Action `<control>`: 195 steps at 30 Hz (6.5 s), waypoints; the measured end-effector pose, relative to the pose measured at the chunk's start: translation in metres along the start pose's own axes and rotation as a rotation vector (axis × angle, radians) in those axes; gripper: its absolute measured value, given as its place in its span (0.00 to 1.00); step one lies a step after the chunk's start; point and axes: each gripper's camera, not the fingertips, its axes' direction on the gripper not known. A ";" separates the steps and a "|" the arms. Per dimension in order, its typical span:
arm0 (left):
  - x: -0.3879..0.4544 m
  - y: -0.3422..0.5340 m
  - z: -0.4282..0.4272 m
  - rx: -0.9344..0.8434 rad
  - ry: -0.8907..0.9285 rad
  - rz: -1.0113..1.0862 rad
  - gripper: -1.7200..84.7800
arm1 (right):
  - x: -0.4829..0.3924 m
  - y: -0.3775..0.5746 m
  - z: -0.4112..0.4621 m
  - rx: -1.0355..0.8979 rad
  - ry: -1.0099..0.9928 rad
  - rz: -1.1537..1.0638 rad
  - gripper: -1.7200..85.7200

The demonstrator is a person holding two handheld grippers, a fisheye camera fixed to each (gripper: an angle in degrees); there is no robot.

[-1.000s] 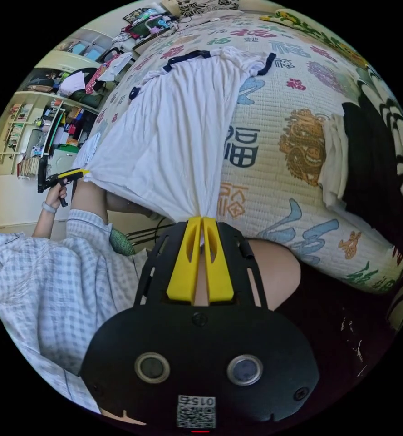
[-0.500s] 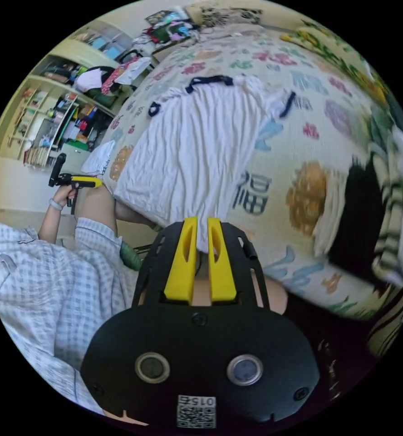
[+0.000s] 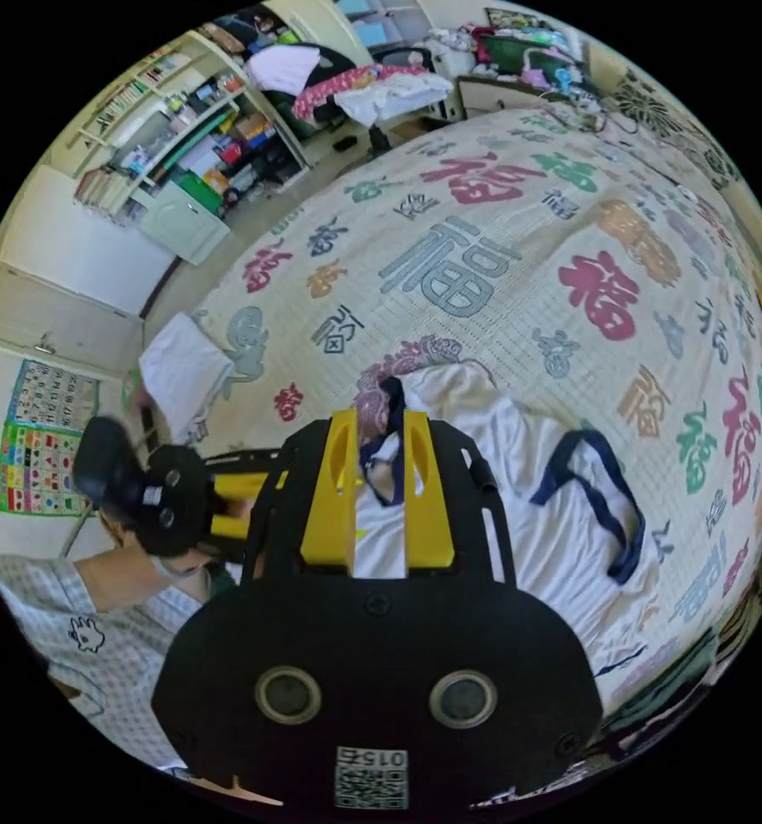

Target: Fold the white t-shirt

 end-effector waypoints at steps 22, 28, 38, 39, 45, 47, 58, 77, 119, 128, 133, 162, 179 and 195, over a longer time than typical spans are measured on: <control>-0.105 0.070 -0.001 0.171 0.021 -0.485 0.01 | -0.088 -0.121 -0.011 0.052 0.581 -0.228 0.06; -0.090 0.066 -0.040 0.282 -0.084 -0.459 0.04 | -0.051 -0.080 -0.084 0.186 0.494 -0.184 0.05; -0.010 -0.091 0.034 -0.034 0.035 0.077 0.12 | 0.089 0.072 -0.059 0.007 0.326 0.248 0.09; -0.004 -0.099 0.045 -0.085 0.030 0.110 0.11 | 0.097 0.080 -0.052 -0.014 0.319 0.271 0.09; 0.003 -0.154 0.082 -0.185 0.005 0.134 0.03 | 0.125 0.082 -0.034 -0.057 0.332 0.303 0.02; -0.007 -0.172 0.063 -0.070 -0.005 0.055 0.02 | 0.134 0.081 -0.045 0.019 0.372 0.335 0.02; 0.011 -0.118 -0.001 0.022 0.020 0.051 0.06 | 0.191 0.212 -0.077 0.188 0.218 0.471 0.09; 0.097 0.117 -0.137 -0.350 -0.045 -0.090 0.12 | 0.132 0.452 -0.021 0.188 -0.132 0.496 0.11; 0.166 0.151 -0.275 -0.516 -0.178 -0.118 0.02 | 0.104 0.630 0.134 -0.184 0.015 0.542 0.05; 0.177 0.145 -0.328 -0.280 -0.070 -0.175 0.02 | 0.115 0.672 0.128 0.047 -0.099 0.652 0.03; 0.218 0.099 -0.356 -0.199 -0.064 -0.044 0.02 | 0.109 0.677 0.106 0.277 0.055 0.636 0.02; 0.519 -0.344 -0.002 -0.481 -0.116 0.576 0.09 | 0.293 0.588 0.124 0.572 -0.058 0.762 0.04; 0.389 -0.353 -0.073 -0.028 0.305 0.236 0.03 | 0.225 0.574 0.058 0.735 0.185 0.651 0.02; 0.278 -0.261 -0.052 0.011 0.203 0.085 0.10 | 0.160 0.471 0.066 0.590 0.005 0.388 0.02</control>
